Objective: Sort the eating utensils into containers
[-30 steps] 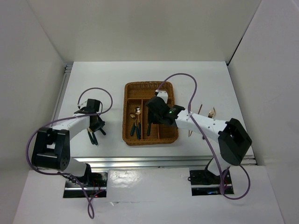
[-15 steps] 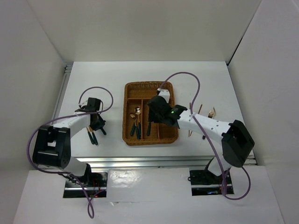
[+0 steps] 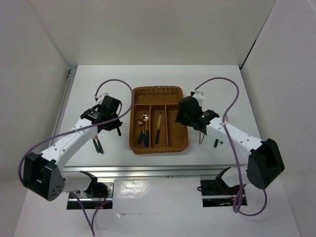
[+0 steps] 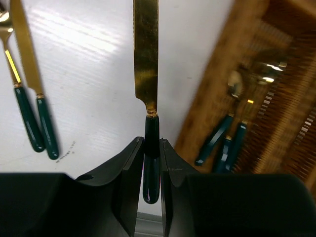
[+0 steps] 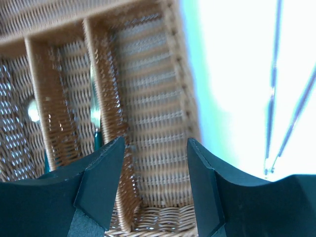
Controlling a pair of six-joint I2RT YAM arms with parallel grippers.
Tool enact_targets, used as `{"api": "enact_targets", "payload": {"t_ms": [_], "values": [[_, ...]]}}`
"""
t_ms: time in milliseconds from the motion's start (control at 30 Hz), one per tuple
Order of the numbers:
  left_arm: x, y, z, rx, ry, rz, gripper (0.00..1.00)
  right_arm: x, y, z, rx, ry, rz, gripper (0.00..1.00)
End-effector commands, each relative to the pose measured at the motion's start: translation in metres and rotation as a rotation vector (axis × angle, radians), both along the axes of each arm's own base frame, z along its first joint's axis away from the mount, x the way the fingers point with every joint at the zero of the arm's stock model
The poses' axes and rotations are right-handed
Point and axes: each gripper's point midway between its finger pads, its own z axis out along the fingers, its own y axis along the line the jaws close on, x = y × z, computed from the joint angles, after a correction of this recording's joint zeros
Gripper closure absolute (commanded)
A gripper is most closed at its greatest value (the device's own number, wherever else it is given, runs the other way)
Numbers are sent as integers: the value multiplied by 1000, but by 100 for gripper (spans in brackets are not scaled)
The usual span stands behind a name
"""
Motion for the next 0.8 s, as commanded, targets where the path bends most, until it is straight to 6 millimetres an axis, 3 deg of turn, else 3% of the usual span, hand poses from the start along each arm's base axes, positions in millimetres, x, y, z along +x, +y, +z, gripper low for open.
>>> {"api": "enact_targets", "payload": {"t_ms": [0,200,400,500,633,667,767], "values": [[-1,-18,41,-4,-87,-50,67,1,-22,15,22,-50,-51,39],[1,-84,72,-92,-167,-218,66,3,-59,9,31,-41,-144,37],[5,-148,67,-120,-151,-335,66,-1,-80,5,38,-28,-195,37],[8,-167,56,-115,-126,-356,66,-5,-85,1,28,-21,-198,37],[10,-157,45,-56,-102,-313,57,-7,-87,3,25,-32,-189,37],[11,-149,41,-23,-101,-283,47,-7,-87,3,25,-32,-189,37],[10,-130,42,-12,-114,-229,35,-7,-82,4,38,-32,-167,36]]}}
